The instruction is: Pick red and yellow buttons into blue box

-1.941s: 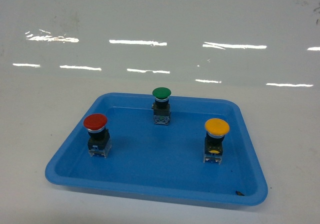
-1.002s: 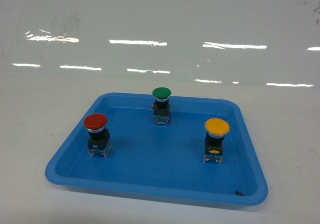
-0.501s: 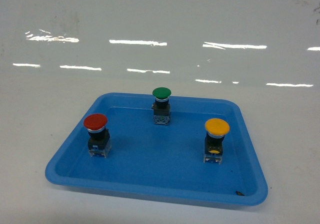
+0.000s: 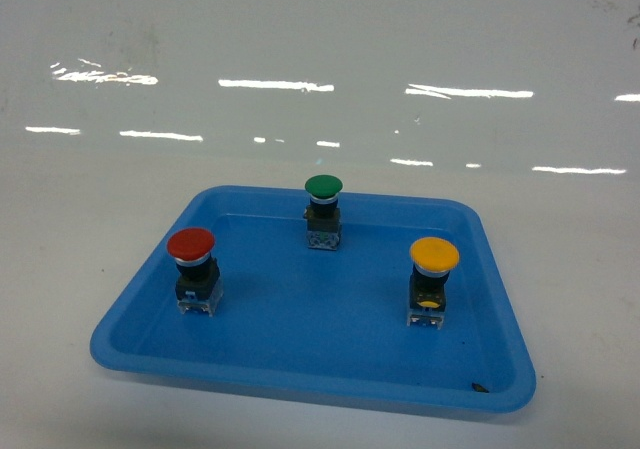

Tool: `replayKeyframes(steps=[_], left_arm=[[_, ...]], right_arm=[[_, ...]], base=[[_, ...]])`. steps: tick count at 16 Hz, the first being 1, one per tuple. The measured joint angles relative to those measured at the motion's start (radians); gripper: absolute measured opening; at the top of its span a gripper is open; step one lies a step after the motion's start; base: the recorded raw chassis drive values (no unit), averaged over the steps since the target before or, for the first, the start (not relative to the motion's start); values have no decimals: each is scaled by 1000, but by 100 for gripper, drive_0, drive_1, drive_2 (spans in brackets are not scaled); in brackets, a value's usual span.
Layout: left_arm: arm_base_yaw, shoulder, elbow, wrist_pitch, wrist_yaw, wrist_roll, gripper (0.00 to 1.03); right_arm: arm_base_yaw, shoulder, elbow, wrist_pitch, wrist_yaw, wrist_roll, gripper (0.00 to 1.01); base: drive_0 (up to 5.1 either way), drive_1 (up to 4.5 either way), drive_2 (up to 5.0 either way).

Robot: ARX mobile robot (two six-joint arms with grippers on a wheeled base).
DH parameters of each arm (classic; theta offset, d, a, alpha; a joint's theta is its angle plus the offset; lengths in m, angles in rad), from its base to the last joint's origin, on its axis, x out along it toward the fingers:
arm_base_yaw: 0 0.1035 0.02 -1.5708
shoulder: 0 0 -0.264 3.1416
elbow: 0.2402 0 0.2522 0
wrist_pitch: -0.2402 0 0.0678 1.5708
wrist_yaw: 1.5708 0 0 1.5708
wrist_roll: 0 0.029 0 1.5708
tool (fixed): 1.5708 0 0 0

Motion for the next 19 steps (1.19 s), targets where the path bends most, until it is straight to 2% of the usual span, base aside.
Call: replayKeyframes(steps=[2,3,5,11,12,13,14,15,16,19], left_arm=[[-18,172,39,124,-16,32,98],[-23,265,62,181,-31,56,98],[-23,306,67,176,-39,79,98],[-23,300,67,196,-41,86,98],[-24,332,75,223,-46,95,98],[-42,475,136,263,-60,114,98],[-67,592,208,266,-74,136,98],[-81,615,250,228,-93,154,98],[-83,629,269,229,-102,170,98],[-88,629,269,228,-103,185,98]], right_arm=[[23,155,39,78,-18,1,98],[44,236,69,71,-29,-1,98],[62,293,87,42,-37,-5,98],[61,281,88,51,-36,-5,98],[73,302,89,83,-34,-15,98],[101,418,142,139,-32,-33,98],[127,511,210,148,-29,-50,98],[142,534,240,134,-48,-56,98],[154,557,271,48,-68,-60,98],[158,568,268,34,-71,-60,98]], base=[[0,0,0],[0,0,0],[0,0,0],[0,0,0],[0,0,0],[0,0,0],[0,0,0],[0,0,0],[0,0,0],[0,0,0]])
